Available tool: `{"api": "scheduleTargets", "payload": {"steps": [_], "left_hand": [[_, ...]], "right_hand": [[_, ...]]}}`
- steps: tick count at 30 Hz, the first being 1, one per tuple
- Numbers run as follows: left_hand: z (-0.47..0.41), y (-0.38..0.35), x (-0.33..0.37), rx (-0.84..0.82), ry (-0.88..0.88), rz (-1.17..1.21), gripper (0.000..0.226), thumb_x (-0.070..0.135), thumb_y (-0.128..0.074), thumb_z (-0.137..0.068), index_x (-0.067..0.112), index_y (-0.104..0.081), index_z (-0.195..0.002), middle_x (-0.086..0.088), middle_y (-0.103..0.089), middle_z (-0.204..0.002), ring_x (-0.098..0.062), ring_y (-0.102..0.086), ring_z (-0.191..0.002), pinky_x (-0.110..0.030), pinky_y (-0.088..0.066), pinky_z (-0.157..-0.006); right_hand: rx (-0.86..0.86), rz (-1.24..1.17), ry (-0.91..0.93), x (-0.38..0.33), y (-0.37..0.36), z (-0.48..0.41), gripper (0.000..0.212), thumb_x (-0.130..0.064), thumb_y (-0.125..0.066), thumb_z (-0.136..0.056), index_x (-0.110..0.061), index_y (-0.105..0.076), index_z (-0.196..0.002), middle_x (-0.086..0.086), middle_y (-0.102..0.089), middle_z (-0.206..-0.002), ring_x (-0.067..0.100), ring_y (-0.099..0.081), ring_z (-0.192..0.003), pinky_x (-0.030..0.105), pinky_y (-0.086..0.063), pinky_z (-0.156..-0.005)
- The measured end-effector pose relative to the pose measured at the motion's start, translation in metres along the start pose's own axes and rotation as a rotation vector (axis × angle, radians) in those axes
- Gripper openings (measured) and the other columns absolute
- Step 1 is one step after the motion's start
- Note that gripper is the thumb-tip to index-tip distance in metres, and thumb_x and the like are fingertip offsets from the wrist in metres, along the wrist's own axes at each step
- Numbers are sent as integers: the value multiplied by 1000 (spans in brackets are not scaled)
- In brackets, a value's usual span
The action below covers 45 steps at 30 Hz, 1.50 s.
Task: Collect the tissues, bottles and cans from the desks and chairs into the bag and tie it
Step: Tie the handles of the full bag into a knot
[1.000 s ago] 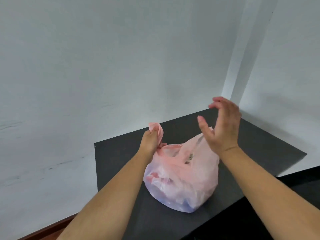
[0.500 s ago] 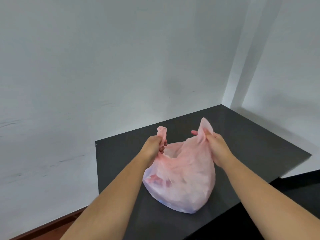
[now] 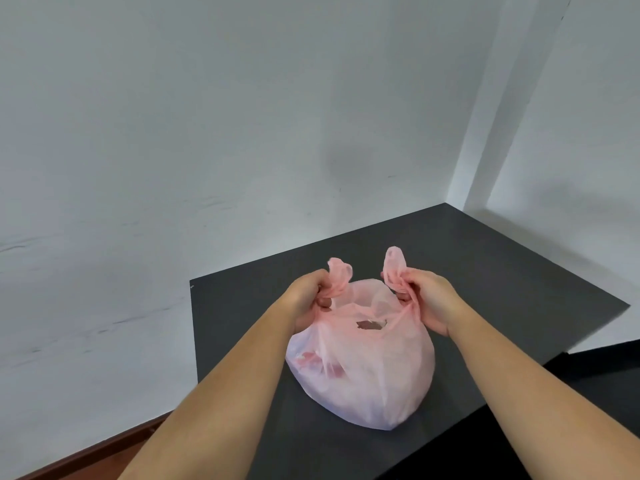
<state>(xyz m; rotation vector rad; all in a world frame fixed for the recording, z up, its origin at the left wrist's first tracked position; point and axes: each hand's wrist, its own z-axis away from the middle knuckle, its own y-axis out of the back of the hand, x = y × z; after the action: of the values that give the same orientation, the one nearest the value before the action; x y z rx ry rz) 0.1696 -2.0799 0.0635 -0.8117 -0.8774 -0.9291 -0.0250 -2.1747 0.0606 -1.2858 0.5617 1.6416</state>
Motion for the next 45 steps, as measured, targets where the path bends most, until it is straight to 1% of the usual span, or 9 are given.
{"api": "scheduleTargets", "payload": {"steps": [9, 14, 18, 22, 27, 30, 35, 41, 45], "left_hand": [[-8, -14, -13, 6, -239, -185, 17, 12, -61, -89, 11, -73, -101, 2, -67, -87, 0, -55, -54, -13, -43, -53], [-13, -34, -20, -143, -379, -399, 58, 60, -65, -76, 3, -60, -87, -2, -53, -87, -15, -58, -84, -40, -53, -80], [-13, -48, -16, -58, -422, -326, 43, 48, -43, -96, 8, -49, -82, -5, -50, -77, -16, -53, -76, -27, -46, -74], [-24, -48, -17, 156, -260, -187, 37, 34, -32, -102, 16, -61, -116, 2, -65, -114, -15, -62, -103, -31, -49, -91], [-18, -38, -11, 90, -206, 45, 48, 33, -34, -103, 20, -68, -71, 7, -63, -62, -9, -52, -58, -25, -38, -62], [-16, -30, -12, -16, -309, -349, 57, 32, -34, -102, 24, -56, -49, 8, -51, -55, -14, -42, -58, -28, -36, -63], [-28, -28, -20, -5, -725, -1476, 33, 22, -33, -97, 16, -65, -100, 1, -63, -106, -23, -52, -87, -39, -46, -83], [-29, -31, -41, 92, -746, -1661, 45, 18, -30, -101, 26, -31, -145, 14, -31, -149, -22, -44, -95, -33, -42, -86], [-25, -35, -37, 68, -766, -1630, 44, 19, -30, -101, 23, -33, -145, 11, -32, -150, -22, -45, -99, -32, -40, -88]], "right_hand": [[-31, -54, 52, -1, 0, -1, 9, 3, -60, -87, -4, -66, -87, 6, -67, -71, 13, -60, -53, 23, -52, -54], [-60, 29, 91, -1, -18, -6, 10, 4, -63, -85, -3, -71, -86, 9, -72, -72, 15, -68, -61, 24, -55, -56], [-57, 117, 140, 6, -27, -12, 8, -1, -69, -82, -1, -73, -89, 14, -72, -87, 22, -69, -79, 30, -56, -74], [-173, 358, 86, 8, -20, -15, 30, -5, -76, -73, -10, -64, -100, 5, -70, -85, 20, -66, -78, 36, -53, -78], [-55, 591, 84, 18, -4, -13, 24, 3, -55, -75, -15, -70, -69, 0, -68, -71, 15, -55, -71, 29, -42, -73], [37, 528, 68, 17, 9, -16, 29, 1, -52, -74, -14, -68, -55, 1, -61, -61, 18, -49, -70, 29, -38, -70], [18, 391, 2, 14, 11, -10, 16, -8, -53, -61, -10, -69, -57, 7, -60, -64, 25, -47, -71, 33, -37, -68], [28, 440, 88, 16, 14, -12, 27, -18, -47, -95, -16, -73, -99, 5, -74, -88, 16, -63, -77, 28, -48, -74], [162, 743, 309, 17, 12, -20, 30, -9, -56, -88, -29, -65, -108, -15, -64, -56, 2, -56, -54, 16, -45, -58]]}}
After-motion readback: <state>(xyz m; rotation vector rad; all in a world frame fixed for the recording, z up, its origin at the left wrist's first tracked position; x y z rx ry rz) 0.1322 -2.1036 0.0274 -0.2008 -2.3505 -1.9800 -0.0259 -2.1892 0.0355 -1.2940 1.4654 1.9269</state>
